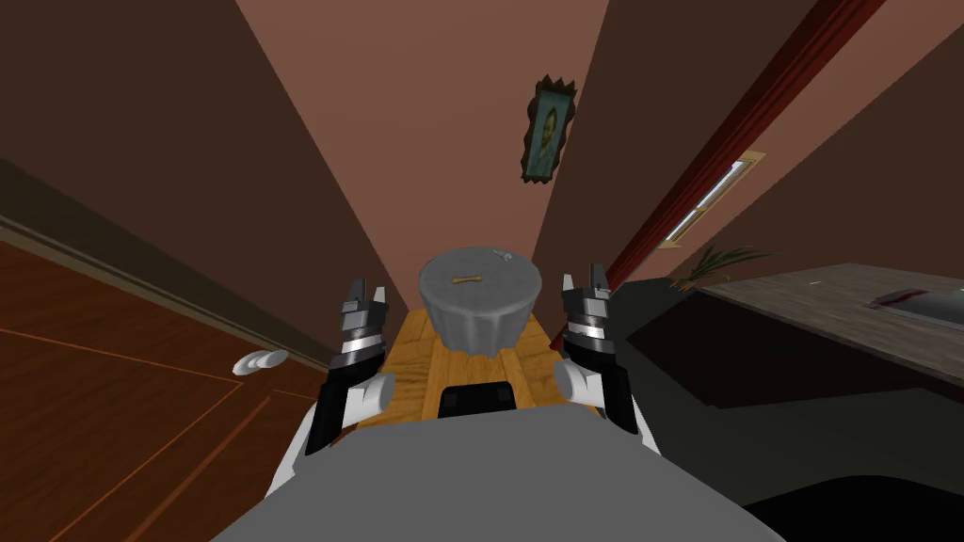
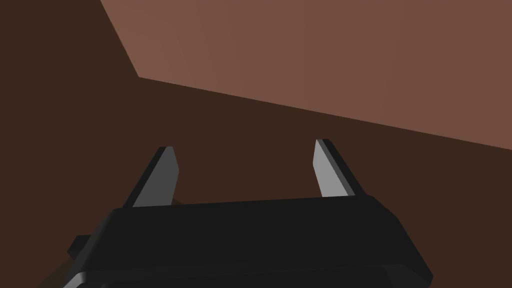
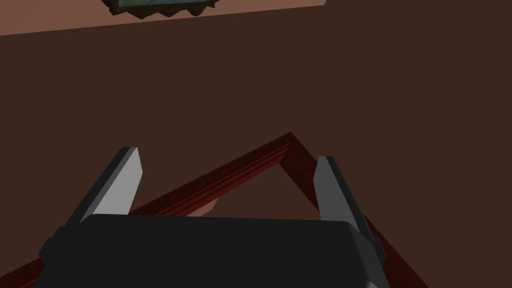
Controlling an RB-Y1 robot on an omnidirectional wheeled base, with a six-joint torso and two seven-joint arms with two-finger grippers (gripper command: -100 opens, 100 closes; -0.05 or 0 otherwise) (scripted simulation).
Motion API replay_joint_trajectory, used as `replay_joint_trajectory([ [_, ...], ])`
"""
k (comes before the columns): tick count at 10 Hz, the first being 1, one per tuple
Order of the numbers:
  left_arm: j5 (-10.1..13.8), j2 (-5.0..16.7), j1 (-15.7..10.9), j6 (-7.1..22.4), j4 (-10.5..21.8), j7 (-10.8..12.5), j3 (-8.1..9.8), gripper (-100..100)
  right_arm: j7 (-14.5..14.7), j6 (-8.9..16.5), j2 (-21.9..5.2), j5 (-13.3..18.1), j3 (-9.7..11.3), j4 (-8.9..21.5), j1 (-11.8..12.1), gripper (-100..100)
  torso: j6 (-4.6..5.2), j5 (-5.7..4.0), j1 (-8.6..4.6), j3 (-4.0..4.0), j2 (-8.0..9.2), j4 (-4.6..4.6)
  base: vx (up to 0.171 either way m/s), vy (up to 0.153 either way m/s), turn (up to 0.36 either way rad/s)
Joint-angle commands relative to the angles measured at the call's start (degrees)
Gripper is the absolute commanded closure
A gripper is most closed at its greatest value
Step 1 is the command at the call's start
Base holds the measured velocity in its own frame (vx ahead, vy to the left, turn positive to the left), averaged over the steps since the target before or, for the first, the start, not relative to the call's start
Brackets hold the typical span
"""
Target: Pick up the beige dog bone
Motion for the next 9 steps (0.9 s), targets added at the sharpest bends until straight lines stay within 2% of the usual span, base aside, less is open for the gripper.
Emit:
replay_joint_trajectory([
  [1,0.4,2.6,-0.3,1.1,0.4,0.1,0.35,-100,0.0,0.0,0.0,0.0,0.0,0.0,0.0,0,0.00,0.00,0.00,0.00,0.00,0.00,0.000,-0.014,-0.033],
  [5,2.8,9.6,-2.5,7.1,2.5,0.6,2.29,-100,0.0,0.0,0.0,0.0,0.0,0.0,0.0,0,0.01,-0.04,-0.18,0.00,0.00,0.00,0.000,-0.050,-0.074],
  [6,2.8,9.9,-2.5,7.5,2.5,0.6,2.29,-100,0.0,0.0,0.0,0.0,0.0,0.0,0.0,0,0.01,-0.05,-0.22,-0.01,-0.03,-0.01,0.001,-0.047,-0.022],
  [8,4.7,13.5,-4.2,11.3,4.0,1.1,3.69,-100,0.0,0.0,0.0,0.0,0.0,0.0,0.0,0,0.01,-0.04,-0.17,0.01,0.02,0.00,-0.009,-0.065,-0.104],
  [9,4.7,13.5,-4.2,12.5,4.0,1.1,3.69,-100,0.0,0.0,0.0,0.0,0.0,0.0,0.0,0,0.02,-0.06,-0.27,0.01,0.02,0.00,-0.005,-0.060,-0.026],
])
